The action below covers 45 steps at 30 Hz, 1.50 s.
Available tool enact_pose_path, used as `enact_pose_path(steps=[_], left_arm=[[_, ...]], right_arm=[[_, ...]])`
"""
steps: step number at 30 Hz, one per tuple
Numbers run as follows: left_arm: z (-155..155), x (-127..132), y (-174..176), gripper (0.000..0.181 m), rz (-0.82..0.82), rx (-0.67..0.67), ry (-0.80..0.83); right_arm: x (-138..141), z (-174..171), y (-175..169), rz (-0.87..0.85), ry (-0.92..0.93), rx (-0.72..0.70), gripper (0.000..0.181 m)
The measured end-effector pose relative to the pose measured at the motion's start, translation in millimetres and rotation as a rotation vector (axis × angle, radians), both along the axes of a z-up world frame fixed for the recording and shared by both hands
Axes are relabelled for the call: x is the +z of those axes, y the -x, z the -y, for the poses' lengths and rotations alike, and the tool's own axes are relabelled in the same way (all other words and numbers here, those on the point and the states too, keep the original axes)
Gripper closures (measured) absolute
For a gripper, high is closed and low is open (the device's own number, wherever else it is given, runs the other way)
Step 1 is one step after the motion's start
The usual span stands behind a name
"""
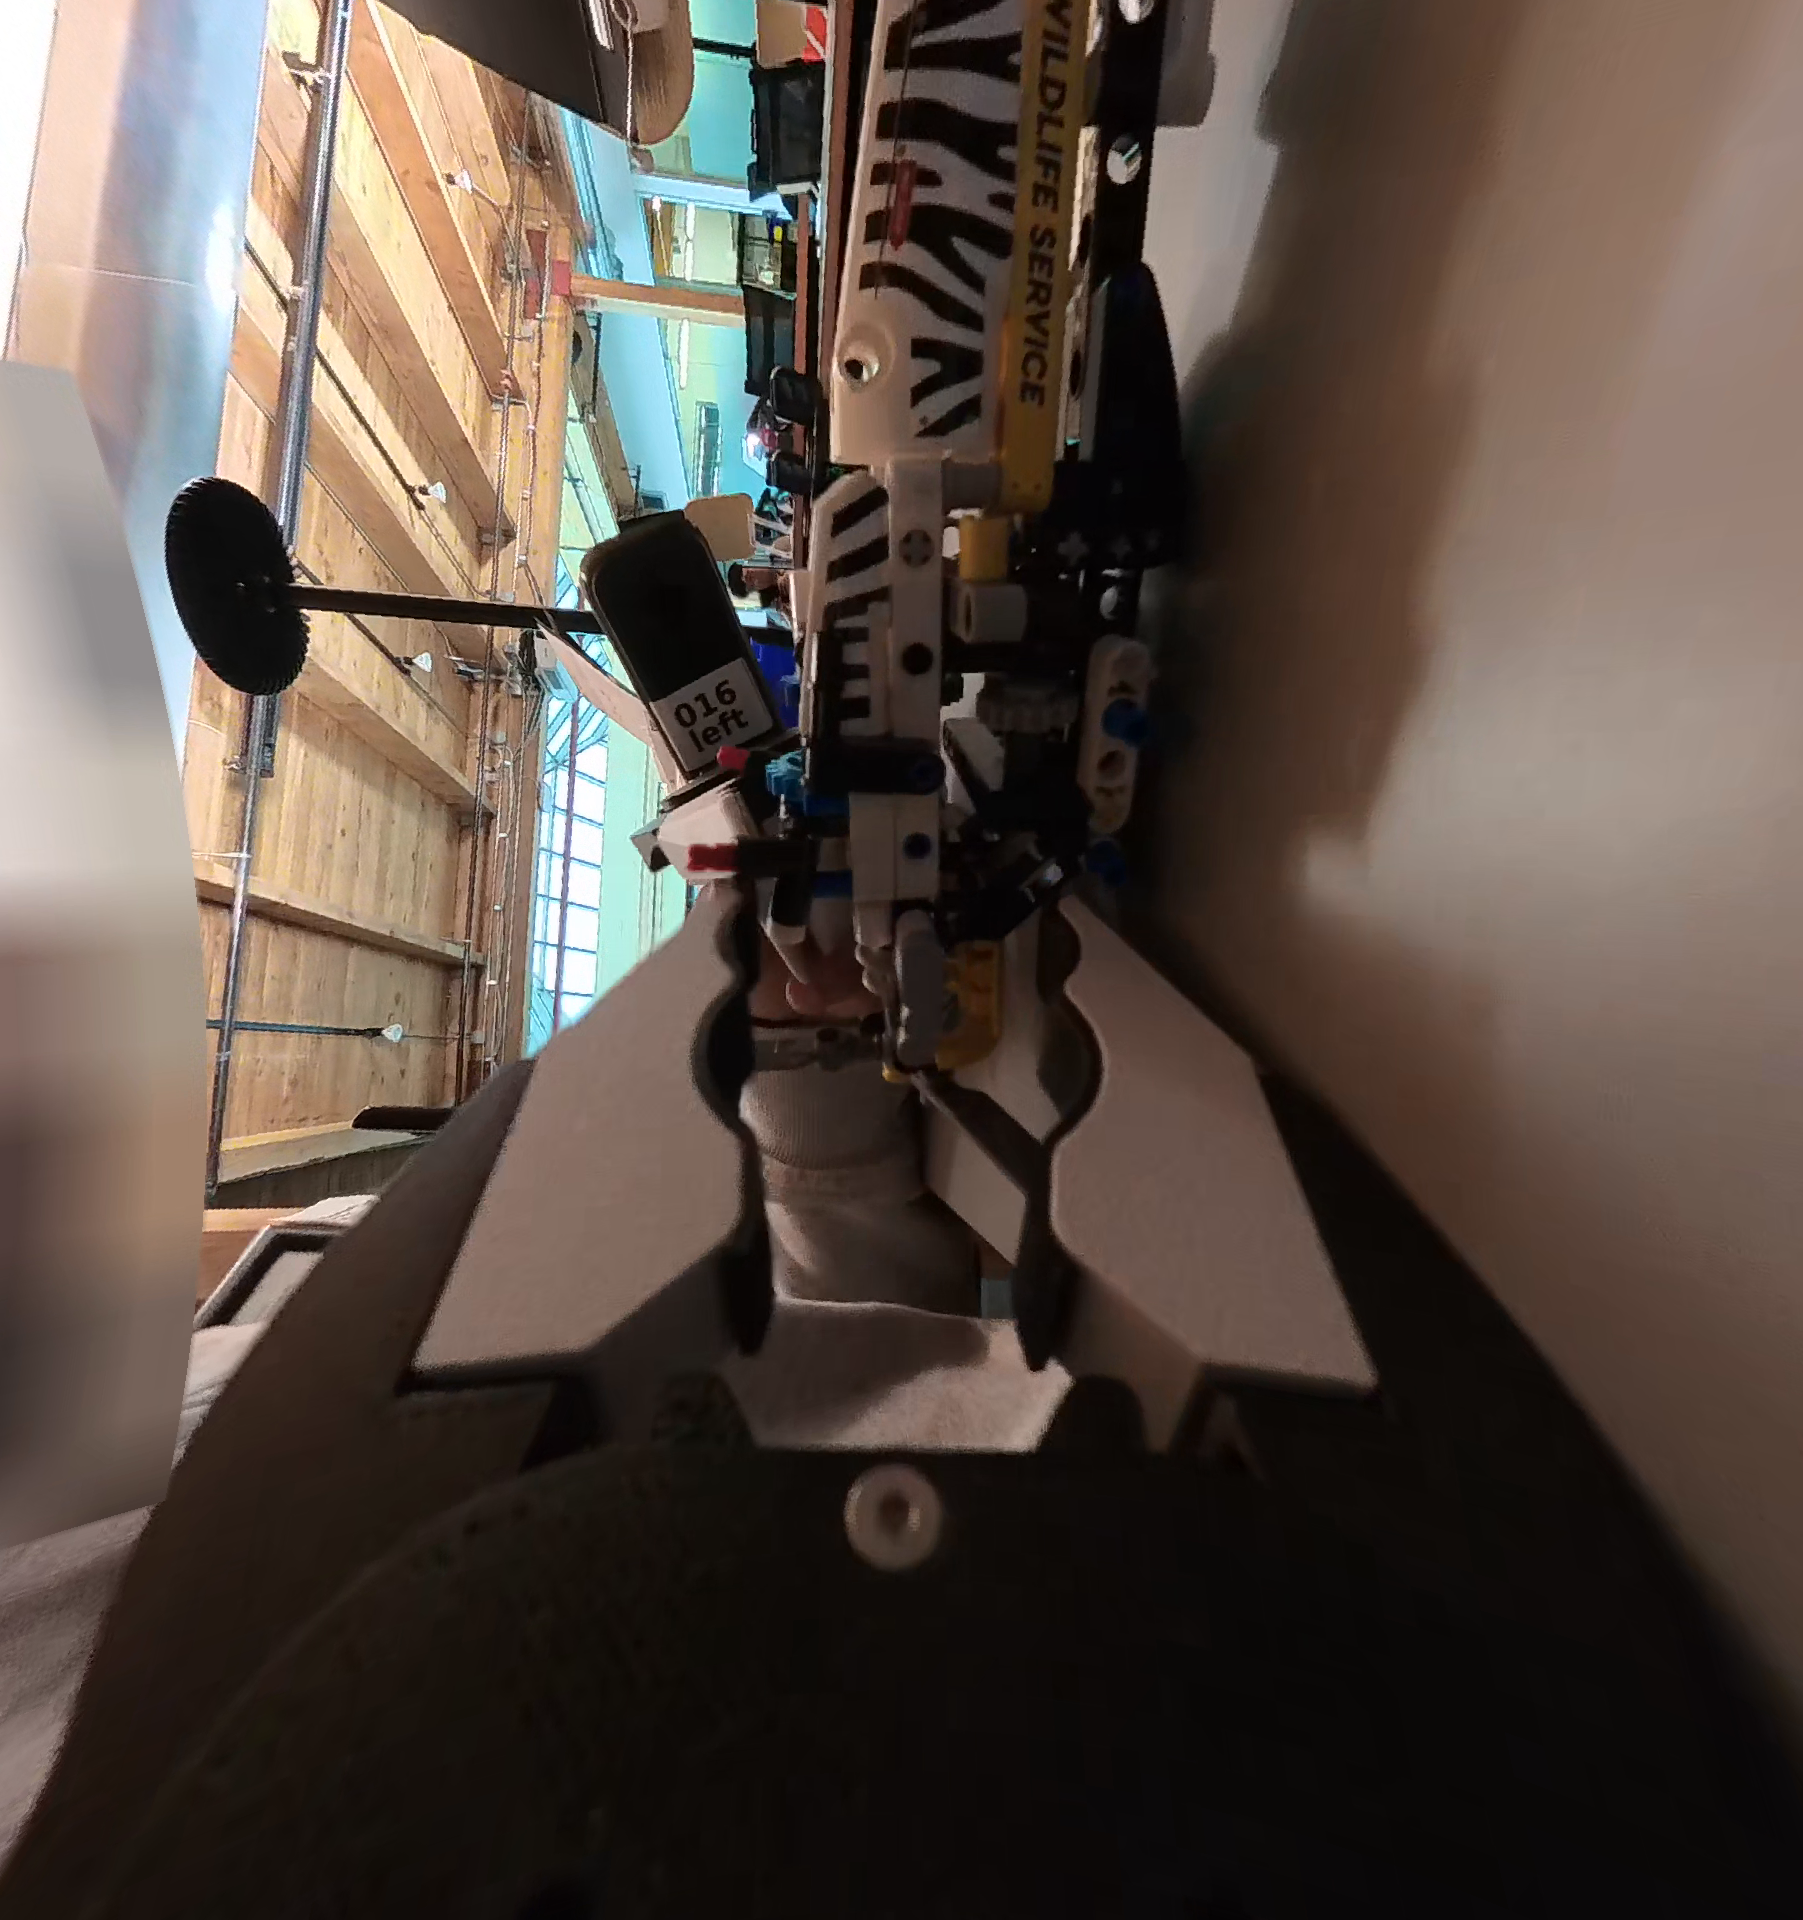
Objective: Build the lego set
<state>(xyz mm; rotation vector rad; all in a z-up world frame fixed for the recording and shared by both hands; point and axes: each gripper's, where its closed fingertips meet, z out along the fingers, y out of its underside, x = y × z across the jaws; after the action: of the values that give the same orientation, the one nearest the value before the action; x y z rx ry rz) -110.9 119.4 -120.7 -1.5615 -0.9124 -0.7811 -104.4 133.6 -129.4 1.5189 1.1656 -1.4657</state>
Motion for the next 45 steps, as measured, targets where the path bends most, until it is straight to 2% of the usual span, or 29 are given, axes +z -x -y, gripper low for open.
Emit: enact_pose_path(steps=[7, 10, 11, 21, 30, 45], left_arm=[[0.2, -0.9, 0.1, 0.147, 0.001, 0.005, 0.007], [1.4, -0.4, 2.0, 0.148, 0.004, 0.013, 0.003], [1.6, -0.4, 2.0, 0.148, 0.005, 0.012, 0.002], [3.0, 1.7, 2.2, 0.145, 0.004, 0.006, -0.014], [2.0, 0.0, 0.3, 0.145, -0.004, -0.009, 0.0], [1.6, -1.8, 1.8, 0.145, -0.025, 0.003, 0.021]], right_arm=[[-0.3, 0.5, -2.8, 0.004, -0.005, 0.002, 0.139], [3.1, 2.2, -4.4, -0.02, -0.008, 0.011, 0.155], [3.3, 2.4, -4.2, -0.025, -0.016, 0.014, 0.155], [7.5, -1.1, 2.3, 0.004, 0.028, -0.016, 0.142], [1.3, -3.2, 8.3, 0.026, -0.015, -0.029, 0.132], [0.1, -2.2, 12.1, 0.06, 0.016, -0.028, 0.135]])
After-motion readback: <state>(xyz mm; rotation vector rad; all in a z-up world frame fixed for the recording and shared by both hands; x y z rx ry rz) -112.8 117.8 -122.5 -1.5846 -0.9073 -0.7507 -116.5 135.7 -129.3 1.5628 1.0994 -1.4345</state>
